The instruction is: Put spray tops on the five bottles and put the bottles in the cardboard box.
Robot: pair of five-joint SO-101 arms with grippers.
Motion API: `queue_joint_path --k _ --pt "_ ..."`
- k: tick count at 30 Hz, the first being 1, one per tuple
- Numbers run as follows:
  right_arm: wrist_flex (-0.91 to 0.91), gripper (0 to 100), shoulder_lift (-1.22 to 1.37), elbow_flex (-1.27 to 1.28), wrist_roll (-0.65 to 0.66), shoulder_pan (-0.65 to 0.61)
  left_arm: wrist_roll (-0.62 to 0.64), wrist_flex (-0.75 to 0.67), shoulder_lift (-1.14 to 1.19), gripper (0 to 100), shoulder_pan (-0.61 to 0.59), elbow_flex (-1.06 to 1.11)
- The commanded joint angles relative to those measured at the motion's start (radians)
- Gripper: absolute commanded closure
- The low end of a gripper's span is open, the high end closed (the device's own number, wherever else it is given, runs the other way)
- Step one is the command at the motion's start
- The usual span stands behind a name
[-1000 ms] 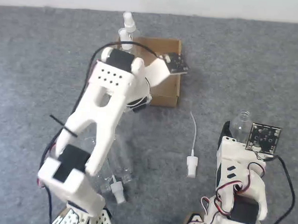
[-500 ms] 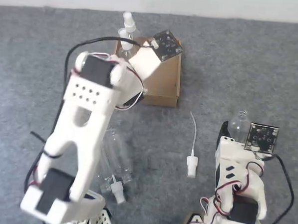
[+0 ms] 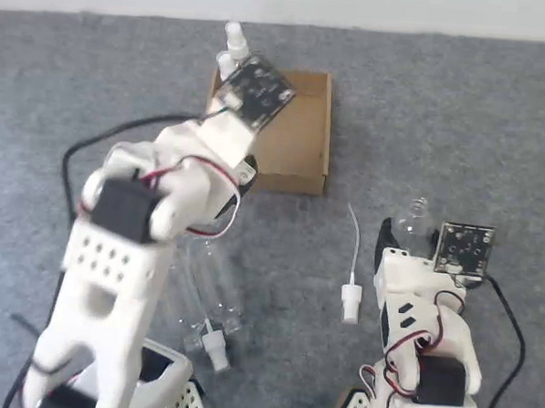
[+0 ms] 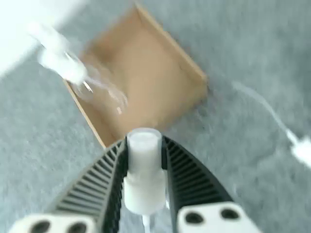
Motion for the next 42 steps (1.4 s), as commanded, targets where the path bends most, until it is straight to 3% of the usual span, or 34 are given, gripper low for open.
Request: queue_joint_path --k 1,16,21,25,35,42 --pt "-0.048 94.0 -0.01 0.002 -0.011 -0.048 0.072 -0.107 -0.146 99 0.002 0.054" --pt "-0.094 94.1 -0.01 0.044 -0.009 -0.153 0.23 -0.376 -0.427 99 0.002 0.268" --pt "-0.163 99.7 -0.01 0.092 0.083 -0.156 0.295 -0.443 -0.457 99 0.002 0.291" --pt "-0.176 99.3 -0.012 0.097 0.081 -0.163 0.365 -0.47 -0.479 99 0.002 0.289" --pt "-0.228 99.3 -0.012 0.1 0.089 -0.318 0.482 -0.505 -0.565 99 -0.005 0.305" --pt "-0.305 99.3 -0.012 0.135 0.091 -0.469 0.503 -0.637 -0.692 99 -0.006 0.429"
